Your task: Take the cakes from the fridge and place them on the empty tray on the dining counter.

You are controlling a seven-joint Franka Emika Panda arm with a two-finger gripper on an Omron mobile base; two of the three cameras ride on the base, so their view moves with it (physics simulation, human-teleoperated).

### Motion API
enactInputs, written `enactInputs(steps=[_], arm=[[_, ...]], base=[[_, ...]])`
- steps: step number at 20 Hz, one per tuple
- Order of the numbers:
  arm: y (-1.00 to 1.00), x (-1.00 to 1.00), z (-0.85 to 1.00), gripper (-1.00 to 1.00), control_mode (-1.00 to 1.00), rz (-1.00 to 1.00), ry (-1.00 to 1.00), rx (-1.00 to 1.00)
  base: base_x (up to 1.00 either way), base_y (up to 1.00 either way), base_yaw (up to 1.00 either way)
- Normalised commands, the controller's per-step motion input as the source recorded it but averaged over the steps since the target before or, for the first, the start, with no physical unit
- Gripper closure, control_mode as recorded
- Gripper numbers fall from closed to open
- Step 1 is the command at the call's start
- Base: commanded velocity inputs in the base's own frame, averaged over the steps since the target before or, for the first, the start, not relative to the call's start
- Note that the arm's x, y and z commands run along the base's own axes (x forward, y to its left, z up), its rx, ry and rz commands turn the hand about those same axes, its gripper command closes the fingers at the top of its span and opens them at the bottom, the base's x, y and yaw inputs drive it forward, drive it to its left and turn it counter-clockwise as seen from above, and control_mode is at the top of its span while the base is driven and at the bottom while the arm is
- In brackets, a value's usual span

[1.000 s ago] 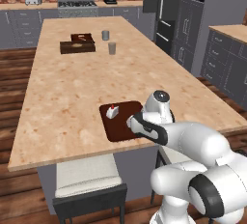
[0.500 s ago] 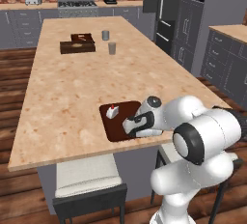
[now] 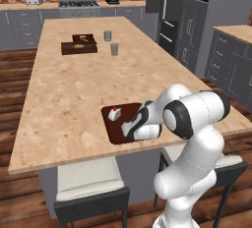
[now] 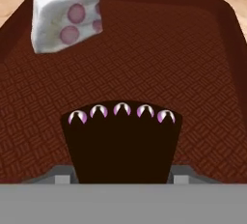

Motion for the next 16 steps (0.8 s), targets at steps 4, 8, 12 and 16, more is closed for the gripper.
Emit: enactInputs(steps=[4,8,12,16], arm=[[0.00,0.22,-0.07,-1.00,-1.00,0.00,0.01,0.00],[0.00,0.12,0.00,-1.00,-1.00,0.00,0.00,0.00],[0.00,-0.06,0.32,-1.00,-1.00,0.00,-0.01,0.00],[0.00,-0.50,0.97,-1.00,-1.00,0.00,-0.07,0.00]], base=[[0.00,0.00,0.00],[0.00,0.00,0.00],[0.00,0.00,0.00],[0.00,0.00,0.00]])
